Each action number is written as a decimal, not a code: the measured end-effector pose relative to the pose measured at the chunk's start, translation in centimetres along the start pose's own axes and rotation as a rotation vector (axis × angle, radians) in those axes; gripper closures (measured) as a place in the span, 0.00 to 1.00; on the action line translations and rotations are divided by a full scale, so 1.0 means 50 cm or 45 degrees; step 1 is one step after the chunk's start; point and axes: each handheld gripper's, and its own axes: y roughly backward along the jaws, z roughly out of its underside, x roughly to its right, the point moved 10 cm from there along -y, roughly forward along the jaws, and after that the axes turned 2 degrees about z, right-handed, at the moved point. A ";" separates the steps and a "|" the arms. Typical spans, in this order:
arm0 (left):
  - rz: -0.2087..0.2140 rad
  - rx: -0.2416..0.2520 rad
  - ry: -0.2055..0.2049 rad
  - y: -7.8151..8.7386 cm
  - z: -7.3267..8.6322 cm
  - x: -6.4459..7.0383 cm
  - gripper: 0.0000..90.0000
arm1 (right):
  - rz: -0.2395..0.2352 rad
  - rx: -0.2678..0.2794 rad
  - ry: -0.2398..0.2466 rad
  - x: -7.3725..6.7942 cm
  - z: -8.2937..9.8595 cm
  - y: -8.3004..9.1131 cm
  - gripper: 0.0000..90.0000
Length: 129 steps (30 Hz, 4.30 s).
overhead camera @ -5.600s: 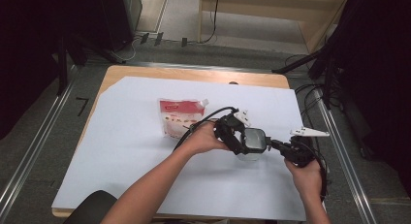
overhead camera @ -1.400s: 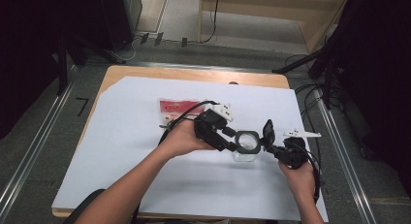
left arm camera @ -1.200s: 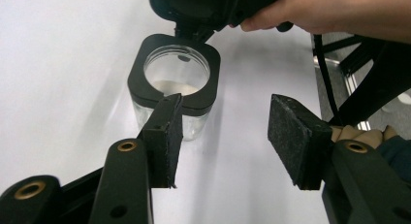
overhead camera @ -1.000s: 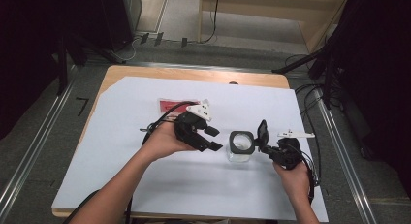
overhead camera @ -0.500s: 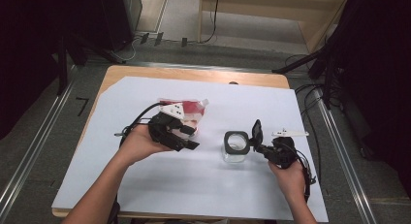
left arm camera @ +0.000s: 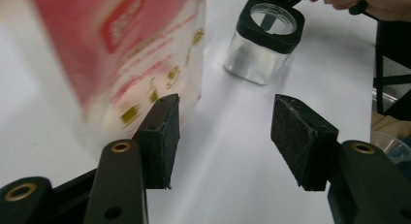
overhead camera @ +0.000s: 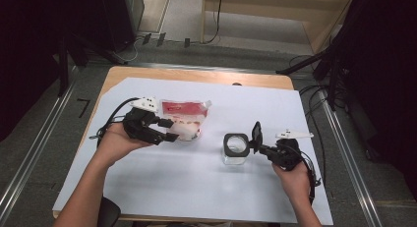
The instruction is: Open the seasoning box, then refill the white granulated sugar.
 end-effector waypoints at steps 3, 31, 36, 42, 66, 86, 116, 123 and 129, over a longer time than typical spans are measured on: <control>-0.025 0.009 0.011 0.017 0.005 -0.016 0.50 | 0.004 0.029 -0.023 0.017 -0.002 0.018 0.90; -0.044 0.045 0.087 0.040 0.034 -0.102 0.45 | -0.104 0.064 0.021 -0.069 0.024 0.098 0.69; -0.041 0.072 0.082 0.025 0.024 -0.107 0.40 | -0.108 0.050 0.061 -0.088 0.027 0.095 0.68; -0.017 0.071 0.089 0.000 0.008 -0.113 0.39 | -0.129 0.043 0.084 -0.101 0.026 0.090 0.68; 0.003 0.038 0.025 -0.058 -0.015 -0.103 0.69 | -0.185 0.043 0.123 -0.127 0.019 0.079 0.68; 0.037 -0.003 0.104 -0.055 -0.040 -0.083 1.00 | -0.302 0.106 0.260 -0.237 -0.013 0.082 0.68; 0.180 0.053 0.111 0.050 -0.155 0.032 1.00 | -0.369 0.126 0.352 -0.352 -0.103 -0.036 0.65; 0.189 0.041 0.116 0.054 -0.151 0.051 1.00 | -0.371 0.096 0.356 -0.373 -0.092 -0.082 0.66; 0.182 0.052 0.128 0.062 -0.148 0.058 1.00 | -0.346 0.116 0.329 -0.385 -0.084 -0.124 0.64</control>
